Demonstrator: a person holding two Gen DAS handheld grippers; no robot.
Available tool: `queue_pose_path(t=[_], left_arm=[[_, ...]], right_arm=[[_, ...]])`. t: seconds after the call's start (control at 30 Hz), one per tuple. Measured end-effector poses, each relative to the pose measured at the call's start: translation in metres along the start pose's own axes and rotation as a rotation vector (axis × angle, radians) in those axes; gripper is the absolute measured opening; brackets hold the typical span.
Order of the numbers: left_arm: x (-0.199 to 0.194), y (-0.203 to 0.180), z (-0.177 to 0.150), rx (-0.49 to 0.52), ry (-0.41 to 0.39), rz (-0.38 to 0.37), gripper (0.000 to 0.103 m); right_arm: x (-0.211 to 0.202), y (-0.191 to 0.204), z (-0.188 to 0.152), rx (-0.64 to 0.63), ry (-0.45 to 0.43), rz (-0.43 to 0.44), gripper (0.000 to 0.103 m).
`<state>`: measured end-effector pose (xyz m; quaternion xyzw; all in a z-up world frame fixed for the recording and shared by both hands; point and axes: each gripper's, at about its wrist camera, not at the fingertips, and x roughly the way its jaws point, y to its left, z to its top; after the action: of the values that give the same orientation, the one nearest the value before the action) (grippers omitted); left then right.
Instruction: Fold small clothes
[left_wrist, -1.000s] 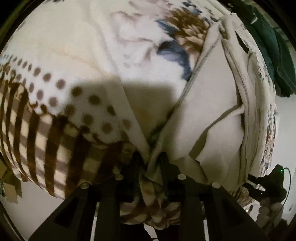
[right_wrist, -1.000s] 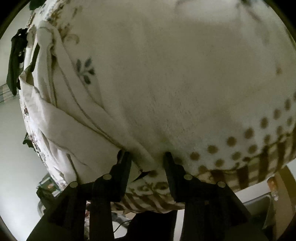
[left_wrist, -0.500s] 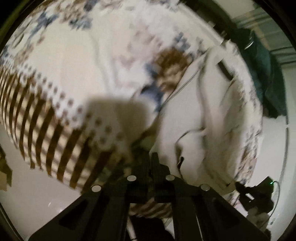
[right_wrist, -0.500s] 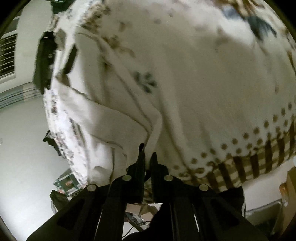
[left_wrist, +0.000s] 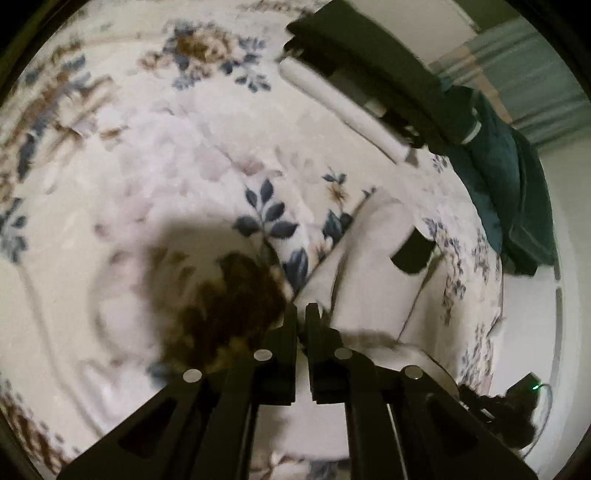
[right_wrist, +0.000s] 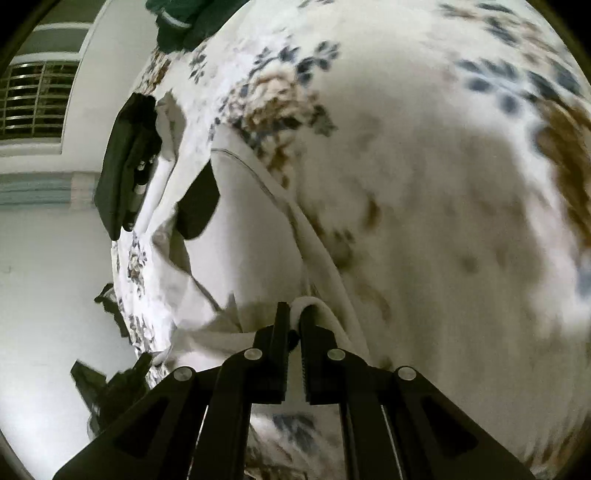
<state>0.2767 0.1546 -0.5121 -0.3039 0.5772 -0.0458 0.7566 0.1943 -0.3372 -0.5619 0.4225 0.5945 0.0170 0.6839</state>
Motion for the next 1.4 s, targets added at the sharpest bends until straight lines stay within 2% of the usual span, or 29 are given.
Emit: queue_pose_path(t=[0.07,0.1,0.13,0.17,0.2,0.23,0.4,0.47,0.53,0.57,0.6,0.63,0.67,0.7,0.73,0.83,0.9,0.93,0.97,1.0,1.03,1.07,1.1,1.13,1.23,1.37,1.4], left_arm=[[0.003,0.012,0.007,-0.058,0.020,-0.004,0.009],[0.001,0.017,0.009,-0.074,0.013,-0.005,0.018],[-0.002,0.021,0.010,-0.081,0.002,-0.006,0.033],[-0.005,0.027,0.007,-0.083,-0.016,-0.002,0.041],[-0.007,0.029,0.004,-0.082,-0.023,0.003,0.054],[-0.008,0.032,-0.001,-0.074,-0.027,0.000,0.057],[0.026,0.024,-0.020,0.015,0.061,0.044,0.057],[0.045,0.018,-0.025,0.058,0.087,0.097,0.057],[0.054,0.013,-0.030,0.092,0.069,0.111,0.054],[0.054,0.011,-0.031,0.111,0.047,0.111,0.047],[0.053,0.008,-0.031,0.131,0.028,0.110,0.014],[0.053,0.007,-0.030,0.143,0.024,0.118,0.002],[0.052,0.006,-0.029,0.153,0.018,0.138,0.002],[0.050,0.009,-0.027,0.151,0.005,0.153,0.002],[0.050,0.012,-0.026,0.140,0.008,0.160,0.002],[0.049,0.022,-0.019,0.087,0.080,0.128,0.006],[0.045,0.015,-0.009,0.093,0.137,0.118,0.007],[0.042,0.010,-0.004,0.105,0.142,0.124,0.009],[0.039,0.005,-0.001,0.117,0.135,0.121,0.010],[0.034,-0.007,0.008,0.138,0.119,0.099,0.018],[0.033,-0.014,0.012,0.149,0.113,0.086,0.033],[0.034,-0.028,0.024,0.165,0.102,0.062,0.042],[0.037,-0.040,0.035,0.178,0.092,0.045,0.056],[0.042,-0.050,0.045,0.190,0.082,0.032,0.062],[0.073,-0.087,0.078,0.245,0.108,0.007,0.062],[0.136,-0.123,0.109,0.345,0.221,0.068,0.062],[0.151,-0.128,0.112,0.373,0.251,0.104,0.062]], right_arm=[[-0.001,0.000,0.004,0.000,-0.023,0.013,0.017],[-0.008,-0.001,0.005,-0.011,-0.049,0.006,0.025],[-0.011,-0.002,0.005,-0.020,-0.062,-0.004,0.042],[-0.015,-0.005,0.003,-0.028,-0.076,-0.026,0.053],[-0.015,-0.008,0.001,-0.031,-0.080,-0.038,0.054],[-0.013,-0.012,-0.002,-0.034,-0.071,-0.044,0.054],[0.015,-0.023,-0.006,-0.073,0.020,-0.079,0.054],[0.031,-0.025,-0.005,-0.078,0.058,-0.096,0.054],[0.047,-0.026,-0.005,-0.080,0.088,-0.086,0.054],[0.052,-0.025,-0.006,-0.087,0.094,-0.075,0.054],[0.056,-0.023,-0.007,-0.096,0.090,-0.069,0.054],[0.054,-0.021,-0.009,-0.105,0.058,-0.064,0.044],[0.049,-0.018,-0.011,-0.117,0.002,-0.071,0.009],[0.046,-0.018,-0.012,-0.119,-0.035,-0.109,0.003],[0.047,-0.019,-0.011,-0.110,-0.043,-0.131,0.003],[0.056,-0.024,-0.005,-0.076,0.018,-0.173,0.003],[0.054,-0.021,0.001,-0.059,0.049,-0.175,0.007],[0.052,-0.019,0.004,-0.058,0.055,-0.177,0.011],[0.047,-0.014,0.009,-0.059,0.053,-0.181,0.022],[0.042,-0.009,0.014,-0.060,0.043,-0.179,0.029],[0.037,-0.002,0.022,-0.060,0.028,-0.165,0.043],[0.035,0.005,0.031,-0.062,0.021,-0.152,0.049],[0.036,0.012,0.041,-0.065,0.019,-0.142,0.049],[0.039,0.021,0.054,-0.074,0.018,-0.139,0.049],[0.055,0.052,0.093,-0.123,0.017,-0.157,0.049],[0.089,0.099,0.144,-0.223,0.035,-0.219,0.049],[0.101,0.109,0.157,-0.243,0.050,-0.246,0.049]])
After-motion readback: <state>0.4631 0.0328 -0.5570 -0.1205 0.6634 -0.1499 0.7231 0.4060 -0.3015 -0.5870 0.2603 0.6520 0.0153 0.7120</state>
